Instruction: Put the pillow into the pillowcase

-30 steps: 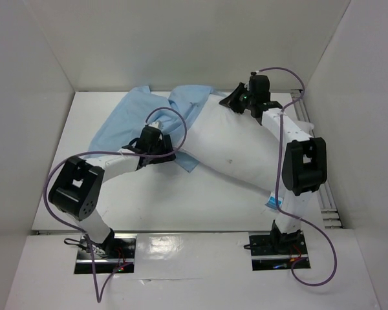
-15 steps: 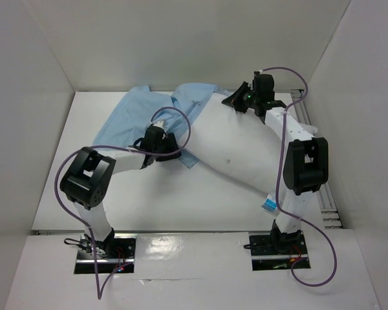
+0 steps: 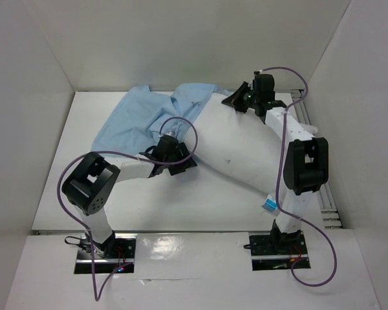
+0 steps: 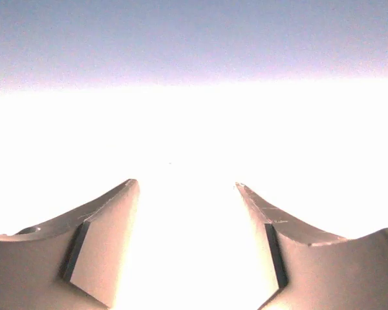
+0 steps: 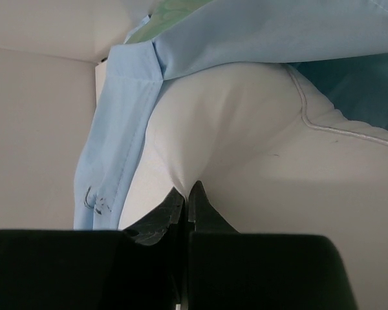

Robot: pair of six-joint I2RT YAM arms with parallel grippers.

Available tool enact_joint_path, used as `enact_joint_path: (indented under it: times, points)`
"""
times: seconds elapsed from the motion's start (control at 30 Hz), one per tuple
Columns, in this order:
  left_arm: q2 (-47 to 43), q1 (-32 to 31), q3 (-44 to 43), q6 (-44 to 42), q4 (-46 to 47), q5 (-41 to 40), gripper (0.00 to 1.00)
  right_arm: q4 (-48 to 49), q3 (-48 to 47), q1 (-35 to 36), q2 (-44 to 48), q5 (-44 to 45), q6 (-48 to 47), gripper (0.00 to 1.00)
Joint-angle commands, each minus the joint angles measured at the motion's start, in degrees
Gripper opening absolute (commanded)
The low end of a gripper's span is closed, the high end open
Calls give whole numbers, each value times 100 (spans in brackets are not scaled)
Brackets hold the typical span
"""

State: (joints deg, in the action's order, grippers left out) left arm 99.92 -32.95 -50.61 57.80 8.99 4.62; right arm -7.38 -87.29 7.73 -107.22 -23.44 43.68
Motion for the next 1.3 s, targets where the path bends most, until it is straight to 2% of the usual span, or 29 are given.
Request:
enact_joint_path:
  times: [0.0, 0.2, 0.3, 0.33, 0.37, 0.57, 0.77, 0.87, 0.97, 1.0, 1.07, 1.1, 1.13, 1.17, 1.2, 1.23, 1.27]
  points:
    - [405, -185, -414, 775, -485, -497, 71, 474, -96, -52, 298, -274, 97, 0]
    - [827, -133, -678, 1146, -741, -893, 61, 412, -96, -52, 351, -328, 35, 0]
    - [888, -10, -626, 1146, -671, -893, 28, 360, -96, -52, 404, -328, -26, 0]
    - [889, -10, -626, 1146, -758, -893, 0, 360, -96, -52, 404, -328, -26, 0]
    - [889, -10, -626, 1094, -820, -893, 0, 360, -96, -104, 404, -328, -26, 0]
    - [135, -10, -424, 742, -1102, -1191, 0, 465, 10, -105, 404, -328, 35, 0]
    - [-1491, -10, 358, 566, -1277, -1578, 0, 465, -43, -219, 456, -328, 88, 0]
    - [-2219, -10, 648, 566, -1453, -1430, 0, 465, -104, -219, 509, -328, 88, 0]
    - [-2407, -10, 798, 505, -1400, -965, 2, 465, -35, -219, 571, -328, 88, 0]
    - [-2181, -10, 798, 443, -1400, -833, 23, 465, 35, -219, 571, -380, 88, 0]
    - [-1785, -10, 439, 443, -1400, -647, 46, 465, 36, -219, 571, -380, 88, 0]
    - [-1365, -62, 342, 443, -1400, -647, 65, 413, 36, -219, 571, -380, 88, 0]
    - [-1152, -62, 211, 512, -1331, -647, 69, 360, 36, -219, 571, -380, -34, 6]
    - [-967, -62, 140, 513, -1234, -577, 70, 99, -86, -219, 571, -380, -131, 20]
    - [-800, -62, 69, 513, -1059, -577, 71, -61, -165, -219, 571, -380, -254, 45]
    - [-520, -62, -79, 565, -1058, -577, 71, -549, -375, -219, 631, -267, -612, 78]
    - [-413, -62, -150, 566, -1005, -577, 71, -824, -490, -219, 693, 73, -815, 85]
